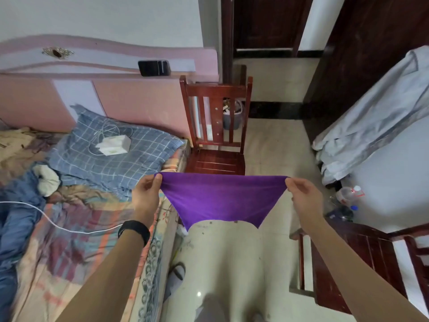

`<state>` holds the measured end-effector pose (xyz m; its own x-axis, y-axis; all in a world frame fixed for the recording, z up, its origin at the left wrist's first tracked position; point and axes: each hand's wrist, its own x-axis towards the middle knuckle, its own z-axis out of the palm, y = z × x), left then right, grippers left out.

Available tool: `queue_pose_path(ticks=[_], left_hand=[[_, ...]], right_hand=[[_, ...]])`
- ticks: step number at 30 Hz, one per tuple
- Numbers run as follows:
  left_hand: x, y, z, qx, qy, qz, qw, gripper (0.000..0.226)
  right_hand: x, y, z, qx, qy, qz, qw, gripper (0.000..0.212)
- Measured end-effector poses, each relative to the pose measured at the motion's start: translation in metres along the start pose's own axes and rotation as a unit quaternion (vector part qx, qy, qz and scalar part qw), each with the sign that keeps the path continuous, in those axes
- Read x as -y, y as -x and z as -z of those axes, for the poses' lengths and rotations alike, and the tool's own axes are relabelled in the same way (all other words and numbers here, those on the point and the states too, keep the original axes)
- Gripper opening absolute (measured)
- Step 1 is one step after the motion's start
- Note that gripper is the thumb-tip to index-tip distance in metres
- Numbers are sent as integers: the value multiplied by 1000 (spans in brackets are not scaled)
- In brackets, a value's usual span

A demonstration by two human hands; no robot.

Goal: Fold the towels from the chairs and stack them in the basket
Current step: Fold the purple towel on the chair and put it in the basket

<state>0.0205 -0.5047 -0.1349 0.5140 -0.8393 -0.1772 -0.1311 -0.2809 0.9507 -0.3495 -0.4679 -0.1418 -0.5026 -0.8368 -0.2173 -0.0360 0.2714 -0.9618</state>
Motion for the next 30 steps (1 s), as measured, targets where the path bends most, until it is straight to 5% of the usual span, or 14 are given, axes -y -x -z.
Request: queue_pose_path(ticks=[9, 23, 30], left_hand=[[96, -85, -39, 18, -36, 118, 992, 20], [192, -385, -255, 65, 26, 182, 981, 20], [231, -464, -319, 74, 27, 214, 974, 17]], right_hand=[[-89, -72, -67, -10, 13, -117, 993, 7], [-214, -362, -270, -143, 5, -172, 975, 5], [-258, -446, -313, -112, 37, -210, 971, 5]])
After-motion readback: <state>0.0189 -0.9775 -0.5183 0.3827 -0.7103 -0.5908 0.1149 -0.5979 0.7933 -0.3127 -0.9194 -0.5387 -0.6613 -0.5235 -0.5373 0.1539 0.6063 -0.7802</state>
